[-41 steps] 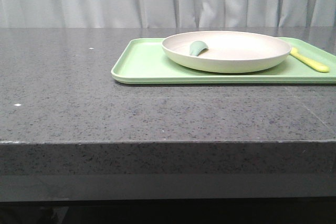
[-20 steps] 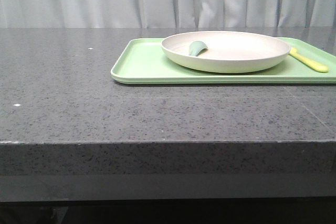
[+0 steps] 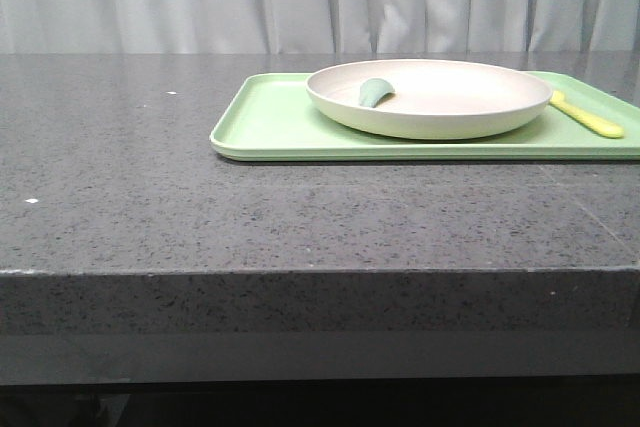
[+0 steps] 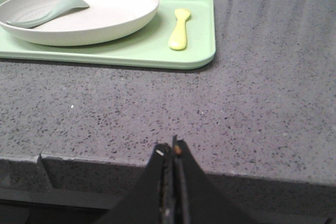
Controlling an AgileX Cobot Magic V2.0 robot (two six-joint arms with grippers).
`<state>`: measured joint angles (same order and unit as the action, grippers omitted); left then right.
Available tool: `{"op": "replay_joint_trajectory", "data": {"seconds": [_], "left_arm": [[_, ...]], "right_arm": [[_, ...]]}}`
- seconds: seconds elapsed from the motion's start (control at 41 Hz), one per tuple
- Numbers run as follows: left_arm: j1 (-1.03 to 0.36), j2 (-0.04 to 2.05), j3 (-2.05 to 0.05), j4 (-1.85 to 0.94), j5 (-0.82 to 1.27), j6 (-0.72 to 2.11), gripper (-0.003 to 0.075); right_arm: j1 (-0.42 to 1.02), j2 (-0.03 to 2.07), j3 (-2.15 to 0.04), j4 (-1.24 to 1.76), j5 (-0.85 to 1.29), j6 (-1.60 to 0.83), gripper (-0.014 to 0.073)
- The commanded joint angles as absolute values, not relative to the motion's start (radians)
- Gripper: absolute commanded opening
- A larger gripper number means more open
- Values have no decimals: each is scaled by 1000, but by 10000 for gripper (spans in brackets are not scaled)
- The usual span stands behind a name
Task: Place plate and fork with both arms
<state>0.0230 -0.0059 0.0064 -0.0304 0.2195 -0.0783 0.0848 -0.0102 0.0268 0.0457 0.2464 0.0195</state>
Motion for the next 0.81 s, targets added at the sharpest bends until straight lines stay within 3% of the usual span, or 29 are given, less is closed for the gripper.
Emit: {"op": "replay_joint_trajectory", "data": {"seconds": [0.0, 0.781], "left_arm": [[22, -26, 9, -38, 141, -86, -18], [22, -26, 9, -38, 141, -86, -18]], "right_arm": [[82, -28, 24, 35, 177, 12, -118], [51, -28, 24, 35, 177, 12, -118]]}}
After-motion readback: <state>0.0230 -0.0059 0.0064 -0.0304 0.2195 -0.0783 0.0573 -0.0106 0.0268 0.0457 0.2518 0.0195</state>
